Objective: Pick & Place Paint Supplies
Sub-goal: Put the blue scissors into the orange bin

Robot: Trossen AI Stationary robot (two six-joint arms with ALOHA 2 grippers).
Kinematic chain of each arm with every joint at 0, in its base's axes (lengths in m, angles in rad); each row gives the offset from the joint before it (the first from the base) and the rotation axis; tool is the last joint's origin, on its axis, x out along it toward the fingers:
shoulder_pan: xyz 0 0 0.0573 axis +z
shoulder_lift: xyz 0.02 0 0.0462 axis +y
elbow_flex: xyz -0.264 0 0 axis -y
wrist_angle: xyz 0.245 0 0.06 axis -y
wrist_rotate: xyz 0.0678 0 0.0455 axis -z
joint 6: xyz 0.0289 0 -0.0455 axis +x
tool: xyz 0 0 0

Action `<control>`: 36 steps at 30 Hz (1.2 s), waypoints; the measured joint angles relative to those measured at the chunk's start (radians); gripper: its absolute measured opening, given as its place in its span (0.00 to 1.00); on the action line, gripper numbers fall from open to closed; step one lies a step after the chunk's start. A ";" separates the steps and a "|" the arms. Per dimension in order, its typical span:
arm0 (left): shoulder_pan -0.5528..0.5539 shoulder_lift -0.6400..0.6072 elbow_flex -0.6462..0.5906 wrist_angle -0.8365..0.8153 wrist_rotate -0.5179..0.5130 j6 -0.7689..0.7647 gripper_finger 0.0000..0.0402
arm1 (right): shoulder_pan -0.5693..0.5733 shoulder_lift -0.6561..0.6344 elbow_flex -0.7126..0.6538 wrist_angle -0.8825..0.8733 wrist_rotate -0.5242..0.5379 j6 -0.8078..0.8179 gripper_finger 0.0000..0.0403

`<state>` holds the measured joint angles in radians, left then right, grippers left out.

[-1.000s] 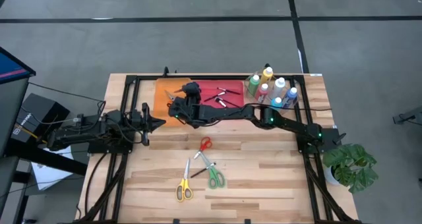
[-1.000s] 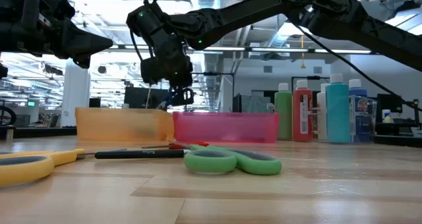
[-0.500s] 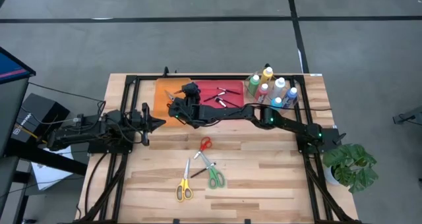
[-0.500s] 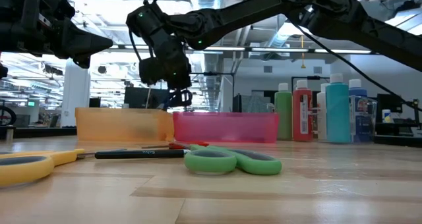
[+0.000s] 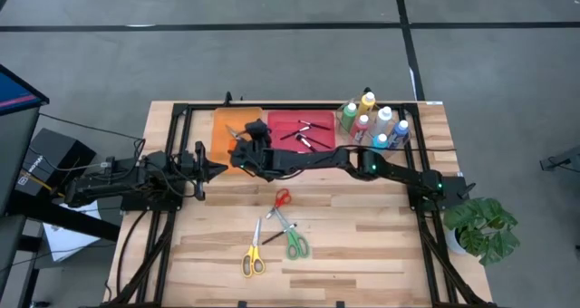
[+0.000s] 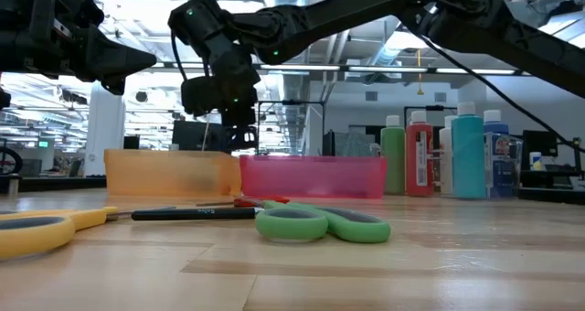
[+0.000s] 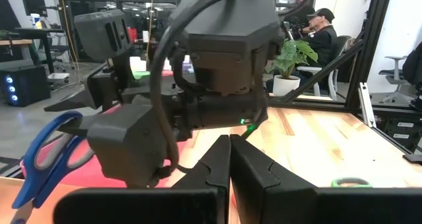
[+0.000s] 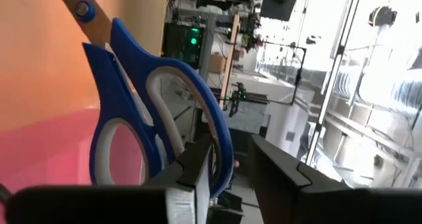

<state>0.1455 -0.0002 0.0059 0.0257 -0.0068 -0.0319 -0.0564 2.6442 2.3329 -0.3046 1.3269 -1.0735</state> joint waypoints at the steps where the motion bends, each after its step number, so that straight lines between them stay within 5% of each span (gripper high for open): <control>1: 0.000 0.000 0.000 0.000 0.000 0.000 0.01 | 0.003 0.000 0.000 0.000 -0.006 0.000 0.24; 20: 0.000 0.000 0.000 0.000 0.000 0.000 0.01 | 0.050 0.000 0.018 -0.002 -0.079 -0.008 0.58; 31: -0.001 0.000 0.000 0.002 0.005 0.000 0.01 | 0.084 -0.017 0.024 0.032 -0.129 0.009 0.63; 36: 0.000 0.000 0.000 0.000 -0.002 0.000 0.01 | 0.089 -0.083 0.022 -0.096 -0.232 0.258 0.63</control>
<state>0.1455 -0.0002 0.0063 0.0255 -0.0091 -0.0319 0.0328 2.5613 2.3550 -0.4002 1.0951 -0.8153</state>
